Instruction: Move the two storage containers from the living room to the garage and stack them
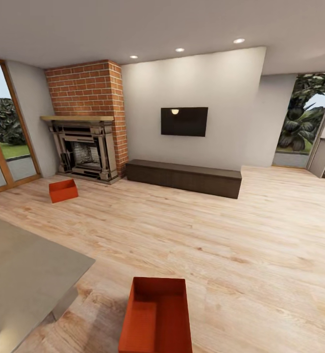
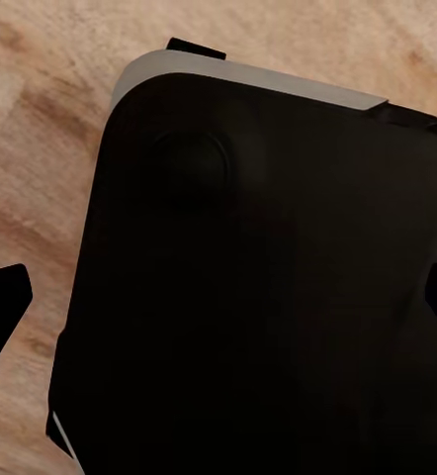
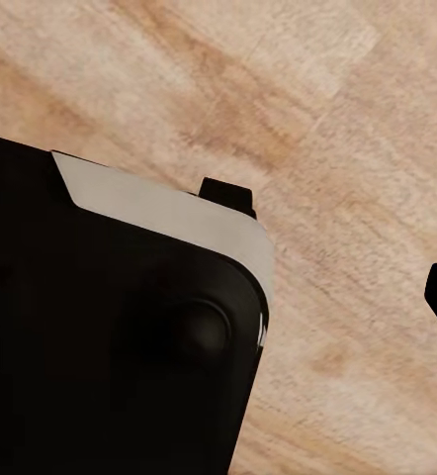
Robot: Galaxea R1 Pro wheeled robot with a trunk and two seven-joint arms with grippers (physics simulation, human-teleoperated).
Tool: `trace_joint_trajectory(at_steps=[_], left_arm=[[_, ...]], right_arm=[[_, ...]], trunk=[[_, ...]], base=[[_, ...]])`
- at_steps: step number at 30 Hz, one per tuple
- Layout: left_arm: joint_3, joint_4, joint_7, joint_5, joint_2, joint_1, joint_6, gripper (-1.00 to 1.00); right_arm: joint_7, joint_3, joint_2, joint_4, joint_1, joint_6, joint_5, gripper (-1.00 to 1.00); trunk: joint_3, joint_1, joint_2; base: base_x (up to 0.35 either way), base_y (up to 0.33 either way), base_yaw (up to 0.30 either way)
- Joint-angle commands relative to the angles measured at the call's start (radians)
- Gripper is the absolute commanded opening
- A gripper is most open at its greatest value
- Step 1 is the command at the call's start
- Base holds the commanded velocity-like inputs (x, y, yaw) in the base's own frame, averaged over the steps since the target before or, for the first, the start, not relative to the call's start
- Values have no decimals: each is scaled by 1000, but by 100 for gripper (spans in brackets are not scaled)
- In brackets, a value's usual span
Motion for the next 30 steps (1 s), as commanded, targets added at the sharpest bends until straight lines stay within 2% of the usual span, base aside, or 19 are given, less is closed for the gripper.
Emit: trace_joint_trajectory(at_steps=[1,20,30], left_arm=[[0,-1,-1,5,0,0,-2,100],[0,0,0,6,0,0,-2,100],[0,0,0,6,0,0,-2,100]], right_arm=[[-3,8,0,3,-1,-5,-5,100],[-3,8,0,3,-1,-6,-5,100],[-3,6,4,3,-1,-4,-5,100]], trunk=[[-1,0,0],[-1,0,0],[-1,0,0]], base=[[0,0,0],[283,0,0],[33,0,0]])
